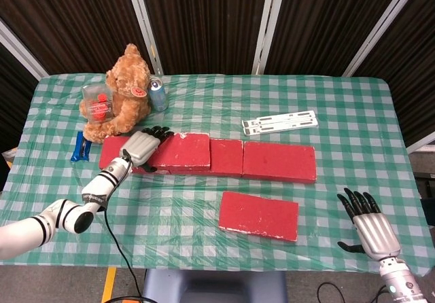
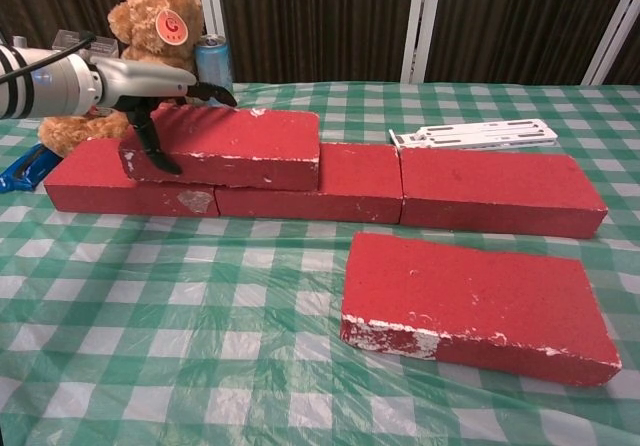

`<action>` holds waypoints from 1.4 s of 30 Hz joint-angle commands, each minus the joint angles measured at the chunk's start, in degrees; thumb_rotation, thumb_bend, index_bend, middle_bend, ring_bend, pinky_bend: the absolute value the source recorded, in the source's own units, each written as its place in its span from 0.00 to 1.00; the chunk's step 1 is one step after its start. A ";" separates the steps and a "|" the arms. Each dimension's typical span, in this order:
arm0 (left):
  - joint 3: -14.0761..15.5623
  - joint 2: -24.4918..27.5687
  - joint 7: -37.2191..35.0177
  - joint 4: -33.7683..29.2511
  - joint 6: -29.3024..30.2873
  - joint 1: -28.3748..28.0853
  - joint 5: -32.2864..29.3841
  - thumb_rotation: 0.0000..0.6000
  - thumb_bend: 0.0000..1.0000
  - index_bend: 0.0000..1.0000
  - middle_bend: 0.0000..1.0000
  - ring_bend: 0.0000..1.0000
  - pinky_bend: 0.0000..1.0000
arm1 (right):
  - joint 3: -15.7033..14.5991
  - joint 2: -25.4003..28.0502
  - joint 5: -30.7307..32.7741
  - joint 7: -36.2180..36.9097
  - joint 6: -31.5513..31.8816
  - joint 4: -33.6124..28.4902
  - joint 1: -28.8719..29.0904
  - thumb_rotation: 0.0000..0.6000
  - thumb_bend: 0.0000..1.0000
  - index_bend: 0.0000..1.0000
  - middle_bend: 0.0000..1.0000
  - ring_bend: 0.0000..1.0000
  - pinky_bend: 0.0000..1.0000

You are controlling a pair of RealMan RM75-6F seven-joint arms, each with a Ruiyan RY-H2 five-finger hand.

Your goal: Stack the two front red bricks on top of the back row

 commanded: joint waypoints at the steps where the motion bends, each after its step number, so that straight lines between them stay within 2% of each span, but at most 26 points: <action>1: 0.24 0.31 0.47 -0.61 0.01 -0.13 -0.21 1.00 0.25 0.00 0.00 0.00 0.21 | -0.05 0.02 -0.09 0.05 0.13 0.01 -0.05 0.92 0.09 0.00 0.00 0.00 0.00; 17: 0.87 0.51 1.95 -1.19 0.12 -0.67 -3.09 1.00 0.24 0.00 0.00 0.00 0.17 | -0.23 0.24 -0.37 0.43 0.42 -0.05 -0.08 0.91 0.09 0.00 0.00 0.00 0.00; 27: 0.62 -0.65 0.67 -0.08 2.58 -0.01 -0.76 1.00 0.22 0.00 0.00 0.00 0.14 | -0.12 0.20 0.06 -0.11 0.72 -0.24 -0.25 0.92 0.09 0.00 0.00 0.00 0.00; 42: 0.99 0.14 -0.98 -0.37 0.56 0.01 -0.34 1.00 0.22 0.00 0.00 0.00 0.11 | -0.10 0.03 -0.27 -0.46 1.65 -0.46 -0.61 0.91 0.09 0.00 0.00 0.00 0.00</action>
